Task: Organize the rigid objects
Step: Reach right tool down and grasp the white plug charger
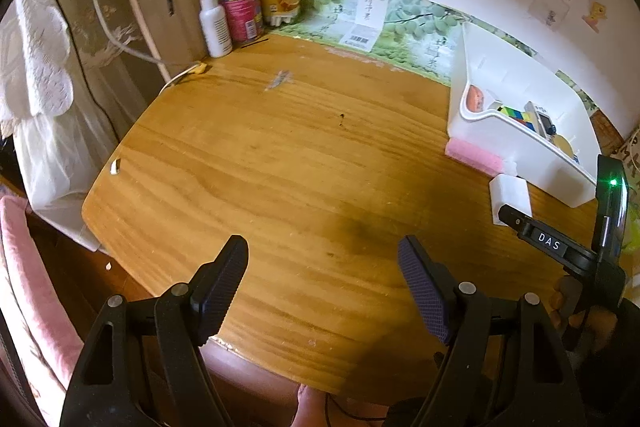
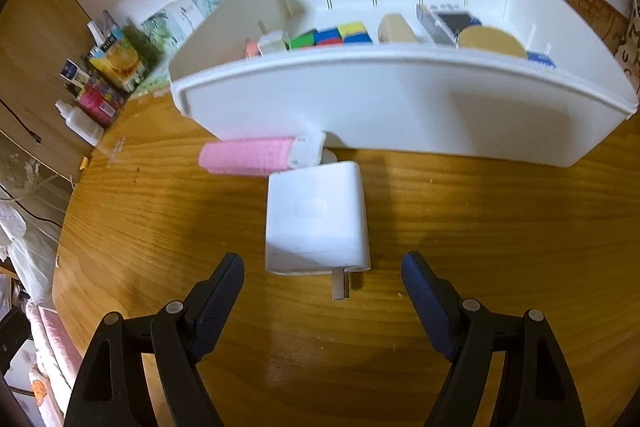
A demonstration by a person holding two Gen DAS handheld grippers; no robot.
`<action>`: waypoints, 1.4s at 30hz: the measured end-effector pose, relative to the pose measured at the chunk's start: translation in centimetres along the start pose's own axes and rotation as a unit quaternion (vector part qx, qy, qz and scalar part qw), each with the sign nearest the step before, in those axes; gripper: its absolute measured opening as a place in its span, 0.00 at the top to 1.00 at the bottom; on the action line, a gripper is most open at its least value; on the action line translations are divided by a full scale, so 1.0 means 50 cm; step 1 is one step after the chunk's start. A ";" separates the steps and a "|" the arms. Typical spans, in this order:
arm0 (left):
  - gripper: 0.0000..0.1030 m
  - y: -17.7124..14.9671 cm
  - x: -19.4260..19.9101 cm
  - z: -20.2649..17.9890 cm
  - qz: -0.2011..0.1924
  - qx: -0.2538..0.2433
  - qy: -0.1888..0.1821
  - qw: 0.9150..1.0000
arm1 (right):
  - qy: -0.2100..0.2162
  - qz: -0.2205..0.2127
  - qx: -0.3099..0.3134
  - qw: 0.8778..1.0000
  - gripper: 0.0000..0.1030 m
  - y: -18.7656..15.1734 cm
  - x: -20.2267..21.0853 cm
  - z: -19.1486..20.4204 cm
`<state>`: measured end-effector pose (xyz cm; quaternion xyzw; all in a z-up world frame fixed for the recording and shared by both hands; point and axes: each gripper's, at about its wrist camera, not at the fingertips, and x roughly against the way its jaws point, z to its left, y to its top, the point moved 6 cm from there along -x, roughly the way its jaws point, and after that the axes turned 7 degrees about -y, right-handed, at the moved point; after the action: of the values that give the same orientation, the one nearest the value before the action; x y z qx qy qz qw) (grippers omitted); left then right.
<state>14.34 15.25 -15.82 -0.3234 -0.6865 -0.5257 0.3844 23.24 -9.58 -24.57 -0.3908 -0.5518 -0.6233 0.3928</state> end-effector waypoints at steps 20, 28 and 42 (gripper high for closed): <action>0.22 -0.033 0.009 0.037 0.010 0.041 0.031 0.999 | -0.045 0.002 0.057 0.997 0.37 0.009 -0.023 0.015; 0.22 -0.036 0.011 0.040 0.011 0.042 0.034 0.999 | -0.038 0.004 0.061 0.997 0.45 0.007 -0.018 0.019; 0.22 -0.032 -0.001 0.012 0.019 0.016 0.015 1.000 | -0.008 0.015 0.071 0.997 0.46 -0.004 0.018 0.035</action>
<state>12.91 15.43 -16.69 -0.3219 -0.6827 -0.5121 0.4100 22.79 -7.87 -23.65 -0.3746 -0.5919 -0.5737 0.4245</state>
